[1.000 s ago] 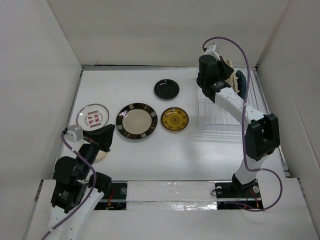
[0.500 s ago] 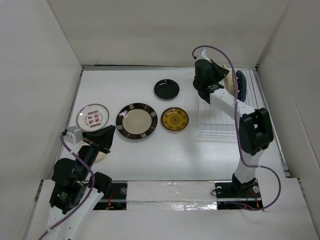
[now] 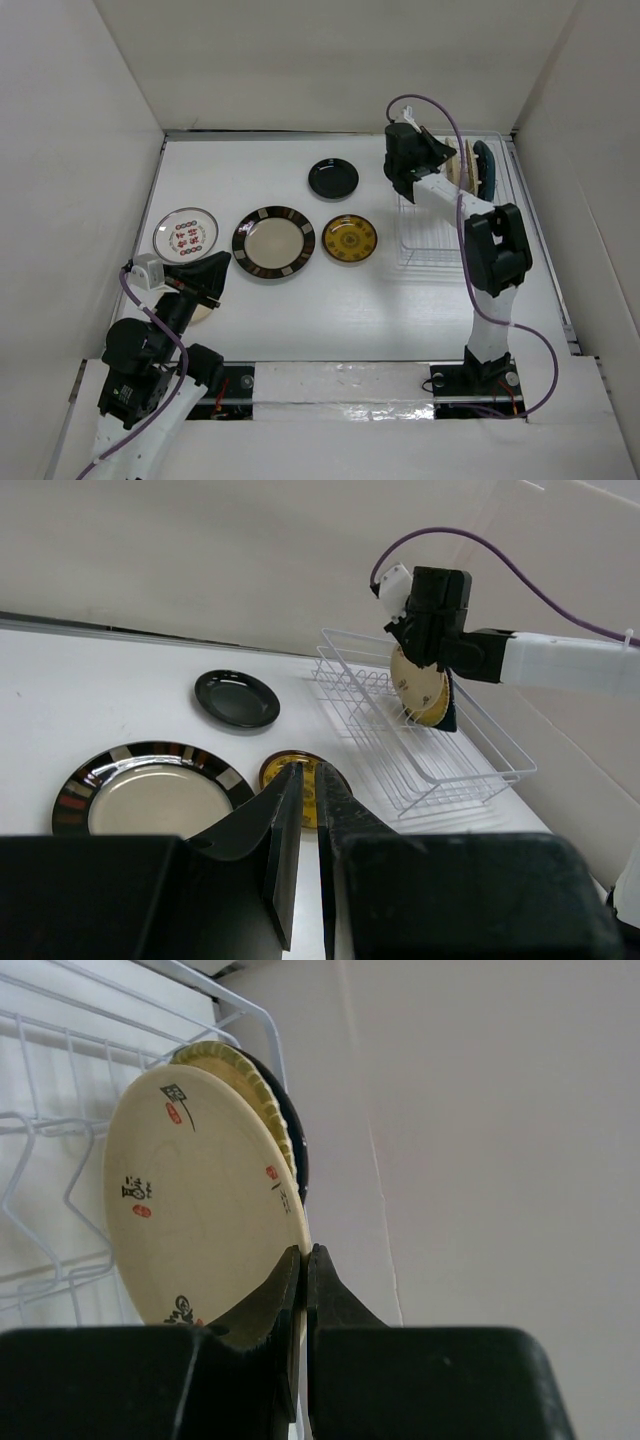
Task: Load the plates into the dish rack
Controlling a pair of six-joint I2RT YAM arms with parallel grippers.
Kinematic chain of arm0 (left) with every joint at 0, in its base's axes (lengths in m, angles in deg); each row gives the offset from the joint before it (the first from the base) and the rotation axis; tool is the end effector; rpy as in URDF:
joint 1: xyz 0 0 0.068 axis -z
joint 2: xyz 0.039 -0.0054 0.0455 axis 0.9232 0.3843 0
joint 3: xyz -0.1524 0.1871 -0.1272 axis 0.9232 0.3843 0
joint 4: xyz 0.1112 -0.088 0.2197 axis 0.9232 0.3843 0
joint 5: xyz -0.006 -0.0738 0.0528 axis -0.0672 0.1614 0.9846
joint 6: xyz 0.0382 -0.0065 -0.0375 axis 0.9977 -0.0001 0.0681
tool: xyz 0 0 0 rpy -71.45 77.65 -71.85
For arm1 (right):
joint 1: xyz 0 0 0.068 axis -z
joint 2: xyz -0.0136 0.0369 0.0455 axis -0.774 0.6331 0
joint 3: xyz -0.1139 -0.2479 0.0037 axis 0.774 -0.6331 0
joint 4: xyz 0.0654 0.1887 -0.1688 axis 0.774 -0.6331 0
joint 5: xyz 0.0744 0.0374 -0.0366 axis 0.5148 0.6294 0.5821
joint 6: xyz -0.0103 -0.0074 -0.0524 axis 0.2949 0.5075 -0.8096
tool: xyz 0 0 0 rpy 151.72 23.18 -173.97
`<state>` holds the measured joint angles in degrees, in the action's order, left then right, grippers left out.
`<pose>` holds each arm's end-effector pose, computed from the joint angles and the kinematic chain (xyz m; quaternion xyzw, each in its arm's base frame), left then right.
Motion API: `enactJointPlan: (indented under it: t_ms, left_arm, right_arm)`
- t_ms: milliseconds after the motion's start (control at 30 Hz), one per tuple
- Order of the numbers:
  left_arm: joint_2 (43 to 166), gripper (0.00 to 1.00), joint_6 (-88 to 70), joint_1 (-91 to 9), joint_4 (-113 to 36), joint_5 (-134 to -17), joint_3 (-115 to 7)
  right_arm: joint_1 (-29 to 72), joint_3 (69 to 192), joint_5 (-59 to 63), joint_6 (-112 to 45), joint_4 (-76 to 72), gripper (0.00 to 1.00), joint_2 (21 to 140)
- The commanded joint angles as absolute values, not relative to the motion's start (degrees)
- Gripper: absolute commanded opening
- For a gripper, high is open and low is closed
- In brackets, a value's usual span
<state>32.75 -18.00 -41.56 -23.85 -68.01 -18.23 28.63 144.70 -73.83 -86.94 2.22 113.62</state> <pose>0.0314 -0.0157 0.3496 0.0338 0.5769 -0.3250 0.7486 0.4369 0.1416 0.2748 -0.1208 0.7426 -0.5522 0.3592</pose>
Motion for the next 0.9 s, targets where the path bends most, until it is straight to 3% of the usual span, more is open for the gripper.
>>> enactJointPlan:
  t_ms: [0,167,500,733,867]
  left_arm:
    - [32.8,0.08,-17.8,-41.1,-26.0,-67.5,-19.0]
    - [32.5,0.08,-17.8,-41.1,-26.1,-67.5,-19.0]
    - [29.1,0.08,-18.0,-39.2,-25.8,-65.8,-19.1]
    - [26.4,0.08,-18.1,-38.1,-25.3,-64.6,-19.3]
    - [26.5,0.08,-18.1,-37.6,-25.3,-64.6,-19.3]
  right_arm:
    - [29.6,142.9,-81.5,-92.7,14.8,0.00,108.4]
    - [29.6,131.7,-79.5,-110.4,45.1,0.00,105.4]
    - [32.3,129.6,-77.2,-126.0,69.2,0.00,114.1]
    - [31.8,128.4,-78.1,-132.2,77.5,0.00,120.1]
    - [31.8,128.2,-78.2,-127.2,71.6,0.00,118.4]
